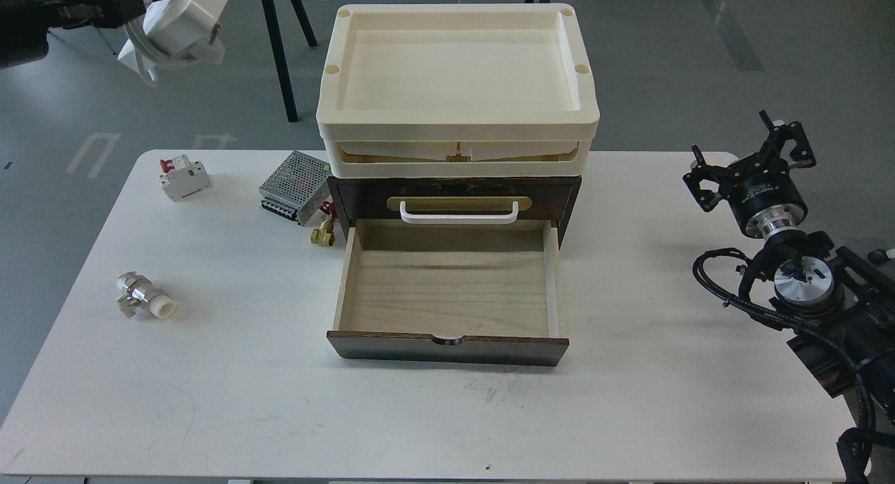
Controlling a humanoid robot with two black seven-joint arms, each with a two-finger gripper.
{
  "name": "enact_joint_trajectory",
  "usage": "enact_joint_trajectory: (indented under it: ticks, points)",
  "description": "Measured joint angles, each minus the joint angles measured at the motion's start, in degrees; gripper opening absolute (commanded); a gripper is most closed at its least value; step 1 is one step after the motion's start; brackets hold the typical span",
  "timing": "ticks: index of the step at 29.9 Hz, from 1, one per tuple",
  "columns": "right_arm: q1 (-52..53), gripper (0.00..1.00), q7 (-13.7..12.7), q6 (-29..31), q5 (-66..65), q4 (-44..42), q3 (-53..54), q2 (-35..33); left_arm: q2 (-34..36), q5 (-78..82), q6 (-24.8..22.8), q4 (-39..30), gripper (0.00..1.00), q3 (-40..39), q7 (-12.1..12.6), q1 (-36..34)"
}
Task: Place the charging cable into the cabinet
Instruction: 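Grasp the charger and cable with the left gripper and lift it, then carry the charger with the left gripper down into the open drawer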
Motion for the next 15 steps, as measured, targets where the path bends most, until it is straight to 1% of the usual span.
enact_joint_trajectory:
  ticks: [3,6,7,11,15]
  points:
    - [0.06,1.00,0.03,0.00,0.00,0.00,-0.14,0.00,-0.29,0.31,-3.11,-7.74,0.03,0.04,3.73,-6.19]
    - [0.06,1.00,0.04,0.00,0.00,0.00,-0.16,0.00,-2.20,0.60,-4.24,-15.09,0.03,0.09,7.34,-10.96]
    - [0.05,1.00,0.05,0.00,0.00,0.00,-0.16,0.00,-3.50,0.63,-4.33,-16.85,0.03,0.10,8.18,-11.97]
    - [0.00,1.00,0.09,0.00,0.01,0.00,-0.17,0.00,-12.86,0.67,-4.43,-21.38,0.03,0.15,10.67,-14.19]
    - [0.01,1.00,0.10,0.00,0.02,0.02,-0.17,0.00,-20.81,0.70,-4.44,-23.55,0.03,1.10,12.88,-13.48]
